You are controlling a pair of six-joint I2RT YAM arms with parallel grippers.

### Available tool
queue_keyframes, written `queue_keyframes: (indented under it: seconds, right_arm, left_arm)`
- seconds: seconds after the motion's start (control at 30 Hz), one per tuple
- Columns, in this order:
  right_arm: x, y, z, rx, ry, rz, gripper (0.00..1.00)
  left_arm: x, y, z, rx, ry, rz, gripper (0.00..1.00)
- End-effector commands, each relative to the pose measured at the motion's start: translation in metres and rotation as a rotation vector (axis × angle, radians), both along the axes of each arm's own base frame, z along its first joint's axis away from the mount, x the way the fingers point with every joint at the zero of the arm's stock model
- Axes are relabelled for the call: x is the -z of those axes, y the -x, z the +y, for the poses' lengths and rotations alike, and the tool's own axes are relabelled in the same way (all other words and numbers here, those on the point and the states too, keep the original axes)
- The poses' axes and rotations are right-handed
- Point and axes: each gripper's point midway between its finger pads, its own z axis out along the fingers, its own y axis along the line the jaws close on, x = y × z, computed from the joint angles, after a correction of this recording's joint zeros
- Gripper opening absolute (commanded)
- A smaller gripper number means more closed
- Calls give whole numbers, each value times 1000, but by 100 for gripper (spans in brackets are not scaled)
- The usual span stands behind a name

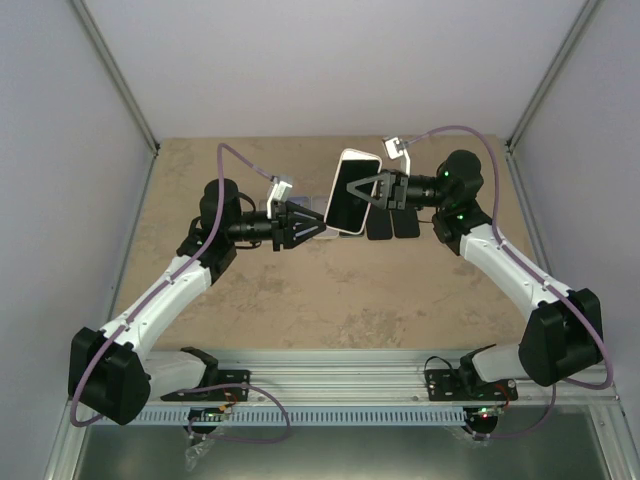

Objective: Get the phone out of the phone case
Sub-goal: Remove the phone case from the phone.

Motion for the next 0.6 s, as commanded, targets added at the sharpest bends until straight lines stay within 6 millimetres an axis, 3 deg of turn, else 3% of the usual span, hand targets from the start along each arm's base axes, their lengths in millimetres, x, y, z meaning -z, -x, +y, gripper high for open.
queue_keyframes:
  seconds: [0.0, 0.23, 0.57]
  right_arm:
    - [-18, 10, -2, -28, -40, -65, 1]
    - [-24, 18, -4, -53, -61, -82, 1]
    - [-30, 31, -4, -94, -95, -92, 1]
  left_arm:
    - [4, -6, 0, -39, 0, 14, 34]
    - [13, -20, 3, -104, -12, 43, 24]
    - [17, -27, 4, -136, -21, 58, 20]
